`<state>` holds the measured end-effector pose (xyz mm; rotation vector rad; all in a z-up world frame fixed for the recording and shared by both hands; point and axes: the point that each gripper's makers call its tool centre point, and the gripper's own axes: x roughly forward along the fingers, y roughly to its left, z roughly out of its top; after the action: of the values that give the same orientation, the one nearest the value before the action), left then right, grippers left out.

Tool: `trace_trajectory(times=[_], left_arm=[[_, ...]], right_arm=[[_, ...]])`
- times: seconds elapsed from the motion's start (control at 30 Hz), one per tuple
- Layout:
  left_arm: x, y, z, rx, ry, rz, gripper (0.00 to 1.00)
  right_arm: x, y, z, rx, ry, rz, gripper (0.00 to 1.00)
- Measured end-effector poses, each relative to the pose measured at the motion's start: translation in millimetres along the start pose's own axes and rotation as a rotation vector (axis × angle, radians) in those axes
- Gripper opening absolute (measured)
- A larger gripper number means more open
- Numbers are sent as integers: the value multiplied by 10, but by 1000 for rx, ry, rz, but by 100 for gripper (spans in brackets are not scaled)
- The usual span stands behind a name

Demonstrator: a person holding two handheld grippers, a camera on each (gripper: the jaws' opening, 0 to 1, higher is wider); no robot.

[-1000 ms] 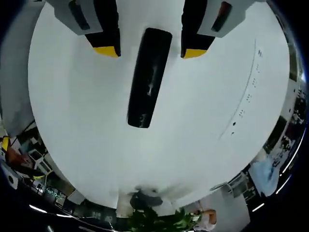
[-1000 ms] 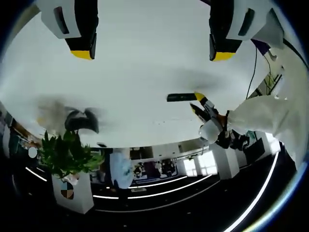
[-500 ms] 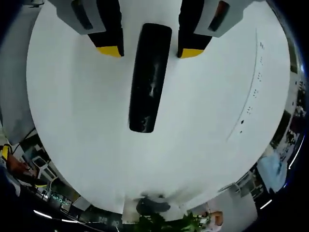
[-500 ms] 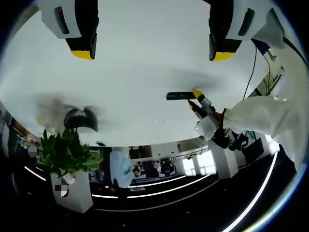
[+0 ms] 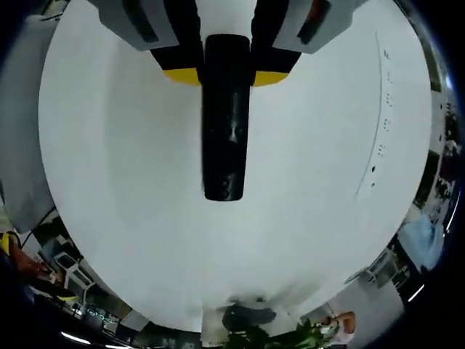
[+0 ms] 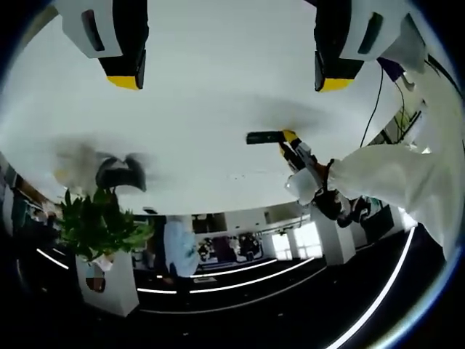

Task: Press the specified remote control buttons in sequence, fully releasing each button before pressing the next.

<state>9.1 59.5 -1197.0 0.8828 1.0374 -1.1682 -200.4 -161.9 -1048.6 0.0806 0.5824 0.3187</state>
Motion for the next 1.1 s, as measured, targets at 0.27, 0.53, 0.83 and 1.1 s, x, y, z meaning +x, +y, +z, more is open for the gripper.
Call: trace_trajectory(times=[0.27,0.53,0.83,1.1], left_arm=[[-7,-10,6,27,6,-4,23],[-7,-69,17,41,42,-2,24],[-20,-325,13,4,27,4,23],[-18,-536,12,-9,25,22,23]], right_arm=[[-96,-8,117,-6,-41,3,96],[-203,-3,234,-17,-84,6,96],[-282,41,262,-19,-111,15,92],[-340,157,307,-30,-132,50,84]])
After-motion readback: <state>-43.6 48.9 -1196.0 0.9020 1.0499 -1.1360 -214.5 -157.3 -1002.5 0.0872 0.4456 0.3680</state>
